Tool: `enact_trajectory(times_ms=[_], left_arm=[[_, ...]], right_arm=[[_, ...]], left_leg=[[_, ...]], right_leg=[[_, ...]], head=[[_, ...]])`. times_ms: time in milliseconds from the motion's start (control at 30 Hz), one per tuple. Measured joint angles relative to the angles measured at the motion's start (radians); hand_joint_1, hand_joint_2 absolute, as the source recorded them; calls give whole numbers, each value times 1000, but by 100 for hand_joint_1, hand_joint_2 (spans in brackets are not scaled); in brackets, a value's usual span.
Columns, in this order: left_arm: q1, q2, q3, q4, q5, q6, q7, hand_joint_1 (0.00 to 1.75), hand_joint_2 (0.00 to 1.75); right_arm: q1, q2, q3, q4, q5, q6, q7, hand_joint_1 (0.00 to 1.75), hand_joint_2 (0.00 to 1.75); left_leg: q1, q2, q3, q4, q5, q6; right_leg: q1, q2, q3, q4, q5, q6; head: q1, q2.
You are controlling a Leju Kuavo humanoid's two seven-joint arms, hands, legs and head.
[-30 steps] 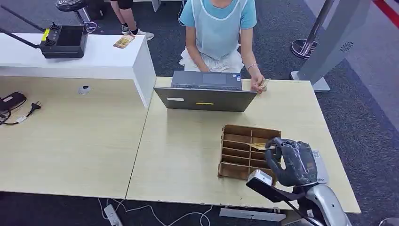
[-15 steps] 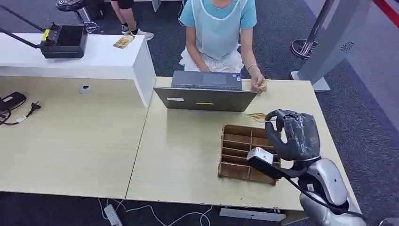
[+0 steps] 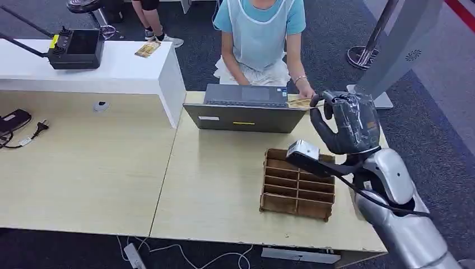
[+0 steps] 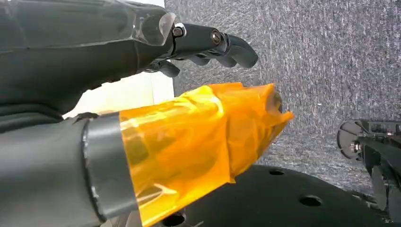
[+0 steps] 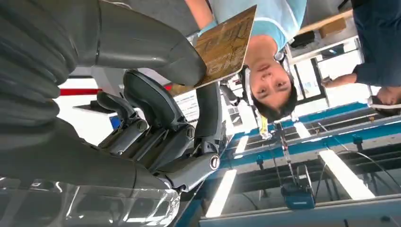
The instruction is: Pass the card to the sensor for recognition and then transmit it.
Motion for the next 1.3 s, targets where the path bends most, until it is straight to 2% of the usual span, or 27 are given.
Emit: enact_trajectory(times_ms=[400, 633, 900, 1300], left_arm=[[-3, 3, 0, 0, -11, -10, 0, 0, 0], [-4, 5, -1, 0, -24, -18, 0, 0, 0], [-4, 7, -7, 0, -44, -22, -1, 0, 0], [-5, 8, -29, 0, -74, -39, -2, 0, 0]], right_arm=[[-270, 27, 86, 153, -74, 129, 50, 175, 175], [-441, 83, 124, 321, -114, 188, 76, 175, 175], [-588, 154, 154, 530, -136, 230, 97, 175, 175], [-738, 250, 172, 840, -139, 253, 118, 175, 175]], left_leg=[[0, 0, 0, 0, 1, -1], [0, -1, 0, 0, 1, -2], [0, -1, 0, 0, 2, -2], [0, -1, 0, 0, 2, -2]], right_leg=[[0, 0, 0, 0, 0, 0], [0, 0, 0, 1, 1, -1], [0, 0, 0, 1, 1, -1], [1, 0, 0, 1, 1, -1]], head=[[0, 0], [0, 0], [0, 0], [0, 0]])
